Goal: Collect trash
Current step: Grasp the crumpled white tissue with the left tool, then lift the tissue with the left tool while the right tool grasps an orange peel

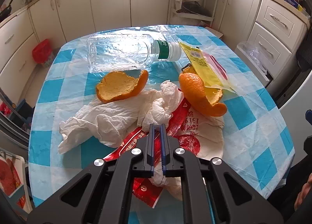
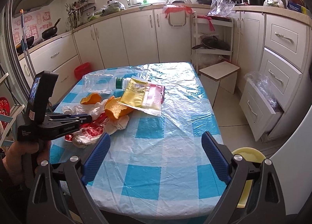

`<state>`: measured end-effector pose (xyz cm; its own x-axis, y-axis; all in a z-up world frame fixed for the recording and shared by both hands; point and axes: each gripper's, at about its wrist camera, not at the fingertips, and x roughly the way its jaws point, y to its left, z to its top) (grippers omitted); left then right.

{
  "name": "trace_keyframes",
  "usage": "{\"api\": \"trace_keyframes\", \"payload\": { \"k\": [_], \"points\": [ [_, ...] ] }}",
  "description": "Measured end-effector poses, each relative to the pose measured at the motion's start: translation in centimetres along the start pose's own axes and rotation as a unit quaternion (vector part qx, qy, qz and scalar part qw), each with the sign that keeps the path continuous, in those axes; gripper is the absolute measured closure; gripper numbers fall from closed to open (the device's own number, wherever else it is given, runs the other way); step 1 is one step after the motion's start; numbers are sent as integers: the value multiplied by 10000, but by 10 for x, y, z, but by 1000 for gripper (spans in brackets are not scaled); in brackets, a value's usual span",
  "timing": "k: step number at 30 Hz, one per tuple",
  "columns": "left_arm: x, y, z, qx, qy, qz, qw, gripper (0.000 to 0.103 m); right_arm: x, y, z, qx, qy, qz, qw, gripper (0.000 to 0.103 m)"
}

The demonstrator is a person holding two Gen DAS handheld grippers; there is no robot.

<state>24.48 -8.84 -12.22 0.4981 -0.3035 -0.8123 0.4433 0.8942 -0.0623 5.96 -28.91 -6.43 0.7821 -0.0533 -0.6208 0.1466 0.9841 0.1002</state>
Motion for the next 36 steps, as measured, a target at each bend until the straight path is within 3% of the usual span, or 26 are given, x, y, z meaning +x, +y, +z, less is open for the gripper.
{"api": "trace_keyframes", "payload": {
  "k": [3, 5, 7, 9, 14, 16, 19, 26, 31, 36],
  "points": [
    [-5, 2, -2, -2, -43, -3, 10000, 97, 1, 1, 0, 8, 21, 10, 10000, 12],
    [-6, 3, -2, 43, -41, 14, 10000, 88, 2, 2, -1, -1, 35, 14, 10000, 12],
    [-6, 1, -1, 135, -110, 155, 9997, 69, 2, 3, -2, -22, 49, 13, 10000, 12],
    [-3, -2, 2, 205, -128, 187, 9995, 68, 3, 3, -2, -35, 66, 15, 10000, 12],
    [13, -7, 12, 234, -16, 282, 9993, 68, 4, 2, -2, -24, 96, 25, 9999, 12],
    [18, -4, 13, 89, 39, 207, 9997, 85, 5, 2, -1, -12, 103, 41, 9999, 12],
    [11, -1, 12, -63, -63, 113, 9999, 90, 5, 3, -1, -35, 102, 60, 9999, 12],
    [-39, 16, -9, -435, -443, -31, 9981, 90, 7, 13, 2, -180, 48, 230, 9996, 12],
    [-62, 40, -44, -861, -452, -145, 9952, 90, 12, 34, 12, -461, -63, 674, 9966, 13],
    [-72, 55, -64, -1040, -427, -244, 9934, 90, 36, 65, 29, -927, 72, 1095, 9896, 36]
  ]
}}
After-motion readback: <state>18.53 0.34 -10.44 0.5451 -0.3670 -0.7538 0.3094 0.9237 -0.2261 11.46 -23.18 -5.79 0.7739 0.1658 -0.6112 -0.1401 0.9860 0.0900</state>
